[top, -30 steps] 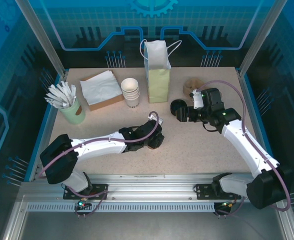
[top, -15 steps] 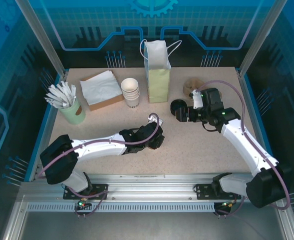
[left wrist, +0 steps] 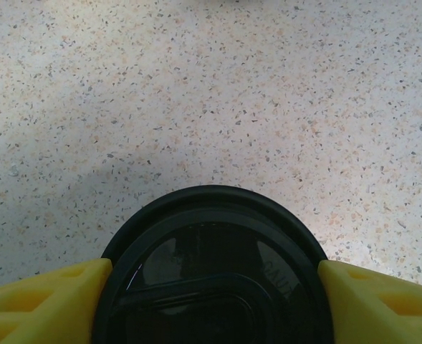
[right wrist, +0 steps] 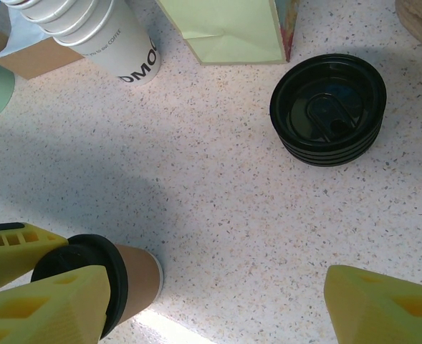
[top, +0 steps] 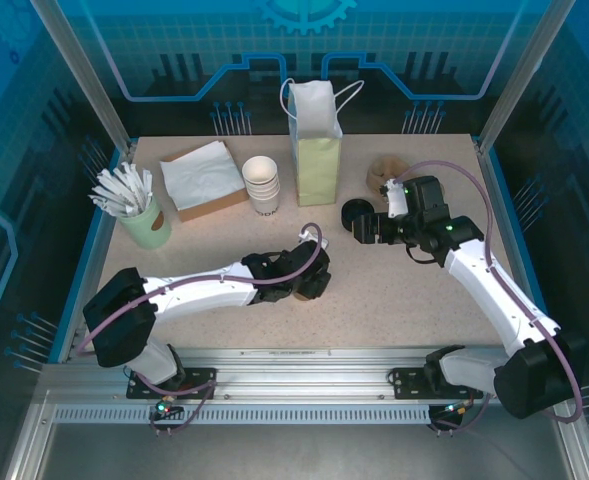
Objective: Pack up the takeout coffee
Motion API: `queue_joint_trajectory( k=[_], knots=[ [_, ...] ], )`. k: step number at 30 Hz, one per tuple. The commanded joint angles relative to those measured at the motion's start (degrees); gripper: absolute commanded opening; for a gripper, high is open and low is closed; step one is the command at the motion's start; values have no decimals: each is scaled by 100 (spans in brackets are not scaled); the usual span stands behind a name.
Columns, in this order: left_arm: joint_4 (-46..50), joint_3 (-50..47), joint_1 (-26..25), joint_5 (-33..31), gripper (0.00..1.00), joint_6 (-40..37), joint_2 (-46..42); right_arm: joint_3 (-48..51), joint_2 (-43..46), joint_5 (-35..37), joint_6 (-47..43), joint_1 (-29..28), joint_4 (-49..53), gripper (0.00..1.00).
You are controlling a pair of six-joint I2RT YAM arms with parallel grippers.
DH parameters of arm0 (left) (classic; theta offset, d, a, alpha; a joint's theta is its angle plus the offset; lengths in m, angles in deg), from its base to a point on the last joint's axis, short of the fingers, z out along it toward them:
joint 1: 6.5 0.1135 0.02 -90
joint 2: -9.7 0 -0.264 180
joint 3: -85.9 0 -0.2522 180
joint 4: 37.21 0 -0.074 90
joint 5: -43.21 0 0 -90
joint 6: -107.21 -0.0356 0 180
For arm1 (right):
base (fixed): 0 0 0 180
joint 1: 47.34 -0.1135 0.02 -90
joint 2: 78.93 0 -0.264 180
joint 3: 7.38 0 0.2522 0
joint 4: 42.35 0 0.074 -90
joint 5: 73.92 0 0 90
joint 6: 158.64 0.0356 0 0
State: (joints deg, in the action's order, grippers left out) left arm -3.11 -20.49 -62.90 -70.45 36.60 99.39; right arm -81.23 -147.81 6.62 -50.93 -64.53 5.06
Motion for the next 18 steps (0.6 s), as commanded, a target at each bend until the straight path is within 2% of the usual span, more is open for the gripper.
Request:
queue_joint_trajectory(
  k=[1,14,18],
  knots=[
    [159,192,6,46,76,-23,7,-125,104,-92,12,-12,111,80],
    [110,138,12,176,81,59,-181,-157,9,-109,6,-76,106,80],
    [128,154,7,195,89,90,-580,-194,-33,-153,-63,-130,187,80]
  ],
)
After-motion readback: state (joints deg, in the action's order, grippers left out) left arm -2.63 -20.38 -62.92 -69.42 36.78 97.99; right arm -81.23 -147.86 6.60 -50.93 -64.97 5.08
